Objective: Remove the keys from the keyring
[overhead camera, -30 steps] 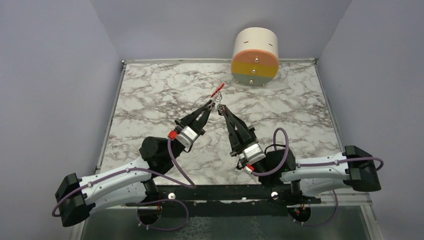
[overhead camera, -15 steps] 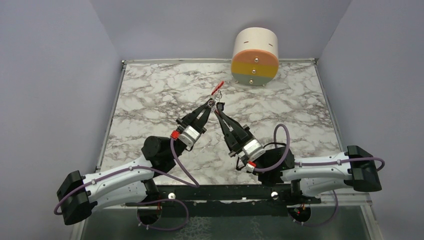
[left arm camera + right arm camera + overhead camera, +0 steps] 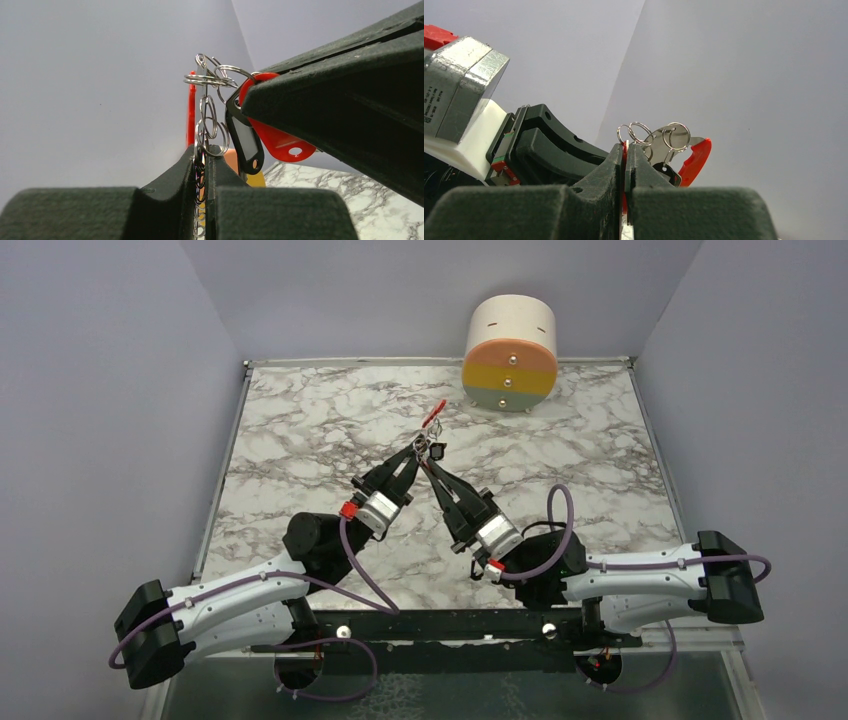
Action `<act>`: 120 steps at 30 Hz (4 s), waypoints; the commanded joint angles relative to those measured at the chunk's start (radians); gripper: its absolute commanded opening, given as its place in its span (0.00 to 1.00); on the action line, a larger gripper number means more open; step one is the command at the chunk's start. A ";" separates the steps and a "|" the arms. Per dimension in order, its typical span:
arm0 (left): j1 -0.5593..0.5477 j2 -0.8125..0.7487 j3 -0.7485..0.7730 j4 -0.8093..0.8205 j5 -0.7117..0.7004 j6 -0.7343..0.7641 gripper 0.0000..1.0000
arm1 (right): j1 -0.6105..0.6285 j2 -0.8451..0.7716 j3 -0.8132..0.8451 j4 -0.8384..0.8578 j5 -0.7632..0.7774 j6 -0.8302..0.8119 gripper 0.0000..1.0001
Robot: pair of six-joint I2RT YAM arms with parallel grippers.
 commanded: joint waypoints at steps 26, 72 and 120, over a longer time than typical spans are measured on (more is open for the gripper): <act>0.012 0.002 -0.007 0.013 0.041 0.312 0.00 | 0.012 -0.024 0.118 -0.168 -0.096 0.107 0.01; 0.012 0.000 -0.047 -0.045 -0.149 0.461 0.01 | 0.011 -0.231 0.210 -0.219 0.003 -0.238 0.01; 0.443 0.147 0.654 -0.506 0.432 -0.187 0.53 | 0.012 -0.355 0.182 -0.513 -0.060 -0.243 0.01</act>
